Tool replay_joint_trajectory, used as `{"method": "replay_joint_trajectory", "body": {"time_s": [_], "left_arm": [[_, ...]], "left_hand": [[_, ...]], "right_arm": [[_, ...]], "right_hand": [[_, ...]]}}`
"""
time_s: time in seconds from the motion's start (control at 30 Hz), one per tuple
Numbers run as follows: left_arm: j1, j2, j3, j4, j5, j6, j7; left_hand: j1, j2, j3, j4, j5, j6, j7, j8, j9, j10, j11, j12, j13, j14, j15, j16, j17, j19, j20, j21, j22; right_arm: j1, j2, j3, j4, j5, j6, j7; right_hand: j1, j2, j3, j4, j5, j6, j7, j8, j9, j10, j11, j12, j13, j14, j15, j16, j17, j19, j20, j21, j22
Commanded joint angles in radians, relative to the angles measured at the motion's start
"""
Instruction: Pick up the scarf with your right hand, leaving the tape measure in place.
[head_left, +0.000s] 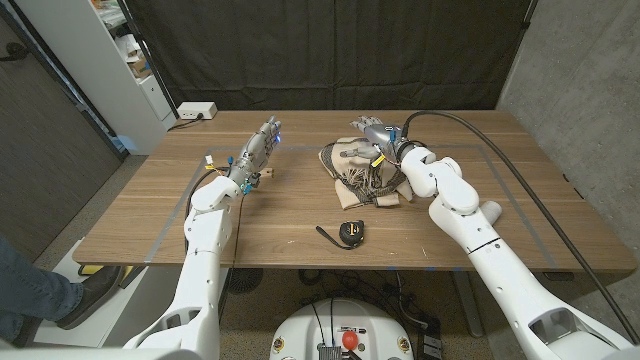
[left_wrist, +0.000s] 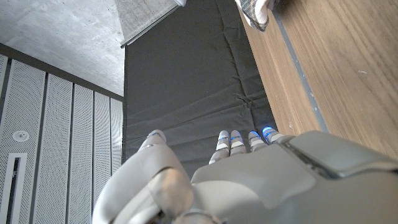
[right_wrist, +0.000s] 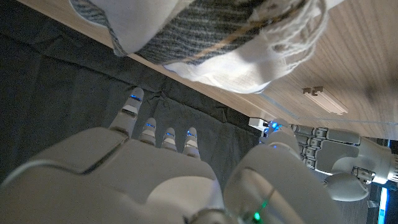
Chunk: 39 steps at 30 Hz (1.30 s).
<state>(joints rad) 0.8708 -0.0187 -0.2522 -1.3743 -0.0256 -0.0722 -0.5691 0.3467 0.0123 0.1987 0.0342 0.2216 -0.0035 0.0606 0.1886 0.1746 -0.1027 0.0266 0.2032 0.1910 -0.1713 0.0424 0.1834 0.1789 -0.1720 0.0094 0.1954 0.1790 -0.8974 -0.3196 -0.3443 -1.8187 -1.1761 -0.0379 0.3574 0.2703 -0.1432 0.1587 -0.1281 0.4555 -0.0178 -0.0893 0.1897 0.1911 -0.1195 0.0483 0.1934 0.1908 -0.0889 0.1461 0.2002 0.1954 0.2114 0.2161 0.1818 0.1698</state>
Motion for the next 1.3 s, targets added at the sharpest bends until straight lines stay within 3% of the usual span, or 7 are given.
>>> {"method": "replay_joint_trajectory", "body": {"time_s": [0.03,0.63,1.3], "left_arm": [[0.019,-0.001,0.006,-0.024,0.003,0.007,0.01],[0.036,0.004,0.011,-0.05,0.007,0.021,0.028],[0.002,0.011,0.015,-0.003,0.016,0.018,0.023]], "left_hand": [[0.003,0.009,-0.001,-0.007,-0.002,0.006,0.005,0.002,0.004,-0.006,-0.003,0.003,0.0,-0.014,-0.001,0.004,0.004,-0.062,0.003,0.0,0.002],[0.003,0.014,0.0,-0.01,-0.004,0.003,0.002,0.0,0.004,-0.014,-0.002,0.001,0.0,-0.018,0.007,0.003,0.004,-0.083,0.019,-0.006,0.002],[0.003,0.019,0.002,-0.013,-0.006,0.004,0.001,0.0,0.004,-0.013,-0.002,0.002,0.0,-0.016,0.012,0.005,0.004,-0.084,0.02,-0.003,0.002]], "right_arm": [[0.007,-0.001,-0.008,0.017,-0.014,-0.028,0.02],[0.031,0.002,-0.027,0.074,-0.028,-0.062,0.039],[0.055,0.003,-0.041,0.129,-0.013,-0.071,0.039]], "right_hand": [[0.007,-0.006,-0.001,-0.002,0.007,0.003,-0.004,0.005,0.001,0.004,0.0,0.004,0.001,0.008,0.002,0.009,0.002,0.001,0.002,0.006,0.005],[0.011,-0.003,-0.005,-0.002,0.009,-0.007,-0.008,0.002,0.001,0.002,0.005,0.003,0.001,0.008,0.004,0.009,0.002,0.001,0.002,0.007,0.005],[0.018,0.002,-0.007,-0.003,0.012,-0.008,-0.011,0.003,0.001,0.008,0.003,0.006,0.001,0.014,0.002,0.011,0.002,0.005,0.002,0.008,0.005]]}}
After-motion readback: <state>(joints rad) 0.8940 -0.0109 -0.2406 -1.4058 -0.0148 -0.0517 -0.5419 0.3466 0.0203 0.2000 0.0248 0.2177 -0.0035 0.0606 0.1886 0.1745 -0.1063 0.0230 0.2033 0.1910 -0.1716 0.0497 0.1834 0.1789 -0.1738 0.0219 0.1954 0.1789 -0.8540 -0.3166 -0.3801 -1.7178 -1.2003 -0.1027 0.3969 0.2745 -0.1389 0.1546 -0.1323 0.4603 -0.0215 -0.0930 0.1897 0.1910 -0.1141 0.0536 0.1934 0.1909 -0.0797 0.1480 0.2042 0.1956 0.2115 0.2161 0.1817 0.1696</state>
